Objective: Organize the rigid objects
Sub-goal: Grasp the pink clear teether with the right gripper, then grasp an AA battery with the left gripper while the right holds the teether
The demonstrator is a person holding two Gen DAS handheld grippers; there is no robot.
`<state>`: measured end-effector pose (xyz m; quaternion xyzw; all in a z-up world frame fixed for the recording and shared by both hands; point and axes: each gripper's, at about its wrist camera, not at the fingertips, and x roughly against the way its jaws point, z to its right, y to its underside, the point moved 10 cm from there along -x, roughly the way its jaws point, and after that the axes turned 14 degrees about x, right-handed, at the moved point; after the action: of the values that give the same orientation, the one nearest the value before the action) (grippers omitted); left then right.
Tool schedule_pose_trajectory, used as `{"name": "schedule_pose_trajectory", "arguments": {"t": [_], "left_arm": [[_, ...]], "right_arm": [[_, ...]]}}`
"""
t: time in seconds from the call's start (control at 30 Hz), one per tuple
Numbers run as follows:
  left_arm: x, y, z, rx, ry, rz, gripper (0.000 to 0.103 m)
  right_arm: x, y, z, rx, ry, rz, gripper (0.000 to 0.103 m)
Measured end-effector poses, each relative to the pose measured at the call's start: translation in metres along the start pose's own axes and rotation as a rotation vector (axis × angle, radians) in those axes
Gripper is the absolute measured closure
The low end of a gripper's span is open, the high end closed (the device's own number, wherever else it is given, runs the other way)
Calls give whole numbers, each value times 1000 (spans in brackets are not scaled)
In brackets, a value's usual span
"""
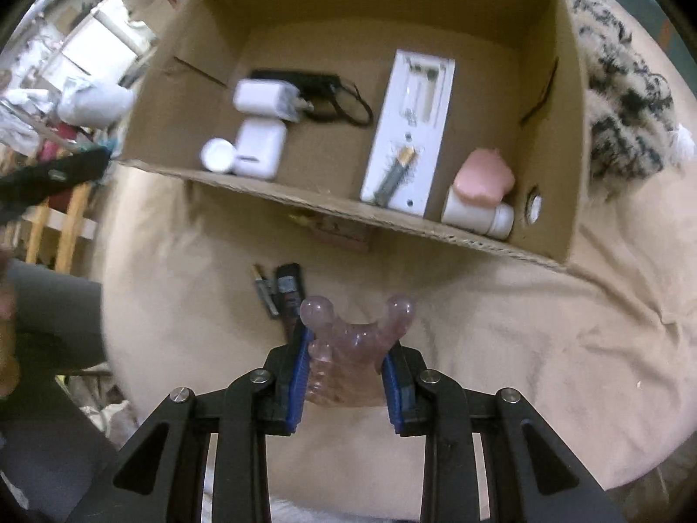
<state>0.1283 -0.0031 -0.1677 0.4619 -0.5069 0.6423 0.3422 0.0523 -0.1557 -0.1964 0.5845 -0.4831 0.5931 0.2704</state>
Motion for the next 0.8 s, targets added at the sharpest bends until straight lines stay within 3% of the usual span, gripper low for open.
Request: {"name": "schedule_pose_trajectory", "arguments": {"t": [0.4, 0.6, 0.73, 0.8], "left_arm": [[-11, 3, -2, -11, -22, -19, 1], [-24, 17, 9, -74, -24, -59, 1], [-48, 38, 27, -190, -30, -156, 2], [-60, 58, 45, -313, -21, -229, 2]], "right_arm": [[99, -36, 24, -35, -70, 290, 72], [116, -48, 44, -106, -96, 417, 72], [111, -49, 51, -150, -125, 433, 72], [112, -51, 51, -148, -130, 442, 72]]}}
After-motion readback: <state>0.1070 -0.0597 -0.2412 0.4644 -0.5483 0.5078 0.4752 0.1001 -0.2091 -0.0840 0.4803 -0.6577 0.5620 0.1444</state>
